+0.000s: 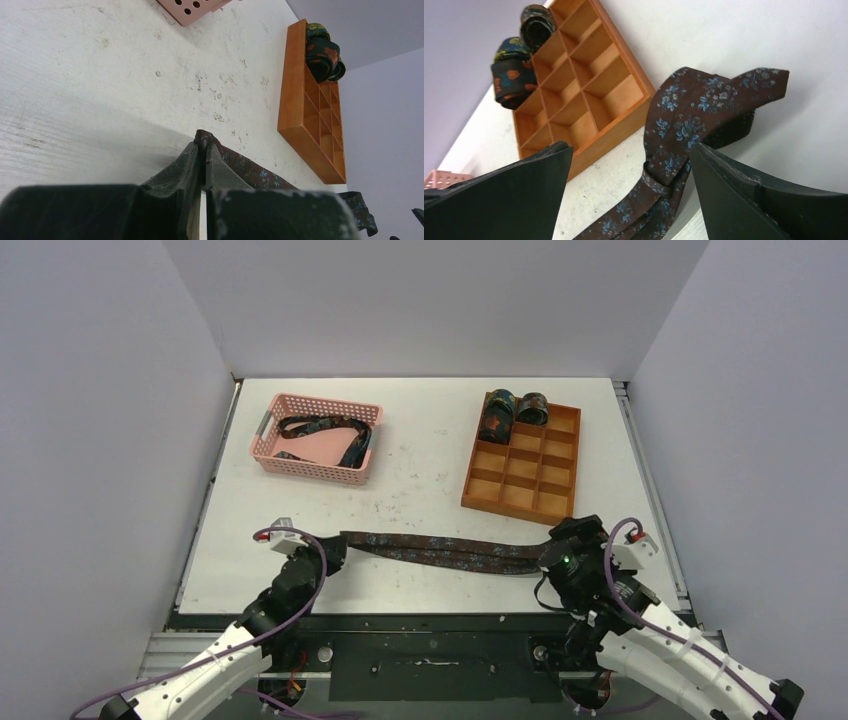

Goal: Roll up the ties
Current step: Flatten out the tie at the center of the board.

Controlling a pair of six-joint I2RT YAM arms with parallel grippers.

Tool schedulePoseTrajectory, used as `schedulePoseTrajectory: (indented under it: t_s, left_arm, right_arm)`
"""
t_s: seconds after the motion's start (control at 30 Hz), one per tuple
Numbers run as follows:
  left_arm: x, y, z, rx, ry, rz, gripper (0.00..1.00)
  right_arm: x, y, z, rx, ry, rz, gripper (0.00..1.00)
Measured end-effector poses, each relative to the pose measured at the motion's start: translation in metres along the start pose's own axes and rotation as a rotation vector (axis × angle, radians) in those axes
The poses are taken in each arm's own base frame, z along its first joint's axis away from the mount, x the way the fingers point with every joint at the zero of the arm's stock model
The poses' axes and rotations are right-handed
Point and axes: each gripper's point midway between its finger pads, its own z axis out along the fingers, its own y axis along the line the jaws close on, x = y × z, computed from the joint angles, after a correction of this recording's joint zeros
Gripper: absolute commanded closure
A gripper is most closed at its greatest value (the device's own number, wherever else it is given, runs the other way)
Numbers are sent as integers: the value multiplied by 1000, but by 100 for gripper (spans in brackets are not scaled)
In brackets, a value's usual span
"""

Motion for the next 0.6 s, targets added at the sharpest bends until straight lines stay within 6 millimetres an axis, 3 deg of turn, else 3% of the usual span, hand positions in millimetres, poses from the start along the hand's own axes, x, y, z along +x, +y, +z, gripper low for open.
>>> schedulePoseTrajectory:
  t_s: [0.3, 0.5, 0.6]
  left_arm:
    - [2, -4, -2, 23, 19, -3, 100]
    - [4, -8, -3, 40, 30, -6, 100]
    - [5, -8, -3, 42, 35, -3, 100]
  right_arm:
    - [35, -34, 21, 161, 39, -9, 10]
    - [42, -82, 55, 362, 50, 102, 4]
    - [47, -106, 75, 429, 72, 187, 42]
